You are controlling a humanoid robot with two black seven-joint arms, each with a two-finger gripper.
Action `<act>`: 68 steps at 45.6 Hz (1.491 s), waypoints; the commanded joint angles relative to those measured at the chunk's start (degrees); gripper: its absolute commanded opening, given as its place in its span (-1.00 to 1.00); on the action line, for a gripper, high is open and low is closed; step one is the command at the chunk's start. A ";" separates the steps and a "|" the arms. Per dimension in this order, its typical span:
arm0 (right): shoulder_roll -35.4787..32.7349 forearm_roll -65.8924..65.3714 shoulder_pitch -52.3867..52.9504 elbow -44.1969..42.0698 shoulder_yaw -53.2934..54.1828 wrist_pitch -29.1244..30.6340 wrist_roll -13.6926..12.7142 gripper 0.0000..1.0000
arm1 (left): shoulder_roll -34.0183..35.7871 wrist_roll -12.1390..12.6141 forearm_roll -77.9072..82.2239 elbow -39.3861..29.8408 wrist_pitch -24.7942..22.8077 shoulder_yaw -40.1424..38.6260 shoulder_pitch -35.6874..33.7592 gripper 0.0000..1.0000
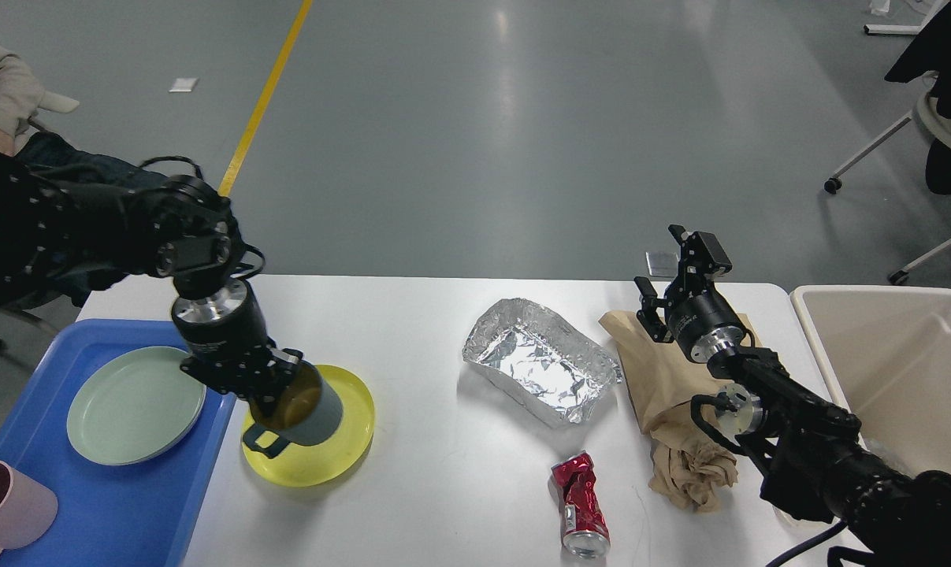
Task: Tidy desktop
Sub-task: 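Carry the dark mug onto the blue tray and release it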
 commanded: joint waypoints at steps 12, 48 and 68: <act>0.00 0.00 0.00 -0.03 0.00 0.00 -0.03 1.00 | 17.44 5.17 0.89 -0.02 0.00 0.97 3.42 -1.00; 0.00 0.00 0.00 0.05 0.00 0.00 -0.03 1.00 | 17.62 4.46 -0.26 7.62 0.00 2.20 19.59 -1.00; 0.00 0.00 0.00 -0.03 0.00 0.00 -0.03 1.00 | 16.92 4.64 -0.26 8.33 0.00 2.20 21.88 -0.87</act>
